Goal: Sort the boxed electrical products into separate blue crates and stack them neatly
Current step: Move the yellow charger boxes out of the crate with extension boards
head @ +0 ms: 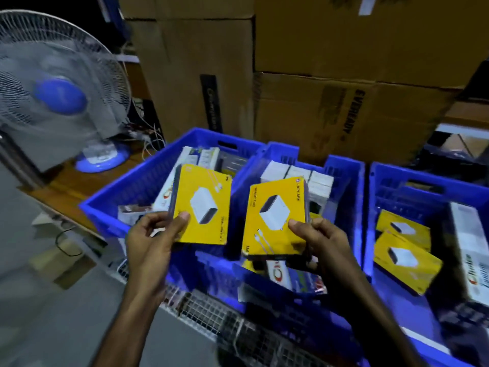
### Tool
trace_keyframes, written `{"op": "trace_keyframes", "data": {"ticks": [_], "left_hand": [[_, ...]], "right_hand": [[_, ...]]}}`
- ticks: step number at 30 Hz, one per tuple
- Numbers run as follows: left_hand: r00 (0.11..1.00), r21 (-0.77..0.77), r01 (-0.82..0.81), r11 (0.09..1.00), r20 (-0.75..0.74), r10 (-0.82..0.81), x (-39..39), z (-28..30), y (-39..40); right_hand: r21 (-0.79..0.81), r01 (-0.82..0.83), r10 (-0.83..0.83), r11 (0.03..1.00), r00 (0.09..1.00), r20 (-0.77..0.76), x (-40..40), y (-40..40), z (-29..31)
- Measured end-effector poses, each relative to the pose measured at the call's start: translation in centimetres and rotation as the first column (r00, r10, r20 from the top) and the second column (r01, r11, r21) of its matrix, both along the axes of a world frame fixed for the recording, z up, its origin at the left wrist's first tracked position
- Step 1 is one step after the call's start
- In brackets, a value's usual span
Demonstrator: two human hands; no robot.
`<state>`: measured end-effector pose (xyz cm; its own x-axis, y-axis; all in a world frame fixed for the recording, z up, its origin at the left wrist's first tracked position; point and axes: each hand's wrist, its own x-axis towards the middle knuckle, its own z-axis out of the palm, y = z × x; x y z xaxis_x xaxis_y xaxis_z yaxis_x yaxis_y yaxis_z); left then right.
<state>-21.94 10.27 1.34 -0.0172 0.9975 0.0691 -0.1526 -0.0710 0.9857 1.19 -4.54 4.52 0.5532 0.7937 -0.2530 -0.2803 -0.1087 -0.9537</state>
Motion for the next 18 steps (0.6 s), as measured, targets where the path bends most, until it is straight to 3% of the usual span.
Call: {"op": "trace_keyframes", "data": {"ticks": [5,10,14,18], "left_hand": [[0.989,0.16,-0.11,0.981,-0.077,0.123,-6.7,2.3,8.5],[0.966,0.259,-0.062,0.964,-0.227,0.123,-10.2,3.0,17.8],[0.898,0.222,0.041,0.974,-0.436,0.061,-9.3,0.4,24.5],[0.803,0.169,0.069,0.983,-0.594,0.046,-7.3,-2.7,28.1]], "right_hand": [[-0.027,0.053,-0.048,0.998,0.989,0.139,-3.0,8.6,1.3],[-0.077,0.157,-0.117,0.985,0.918,0.378,-3.4,17.4,2.1],[-0.191,0.288,-0.121,0.938,0.791,0.6,-3.4,23.1,1.7],[-0.276,0.343,-0.052,0.898,0.706,0.707,-4.5,25.6,1.9]]}}
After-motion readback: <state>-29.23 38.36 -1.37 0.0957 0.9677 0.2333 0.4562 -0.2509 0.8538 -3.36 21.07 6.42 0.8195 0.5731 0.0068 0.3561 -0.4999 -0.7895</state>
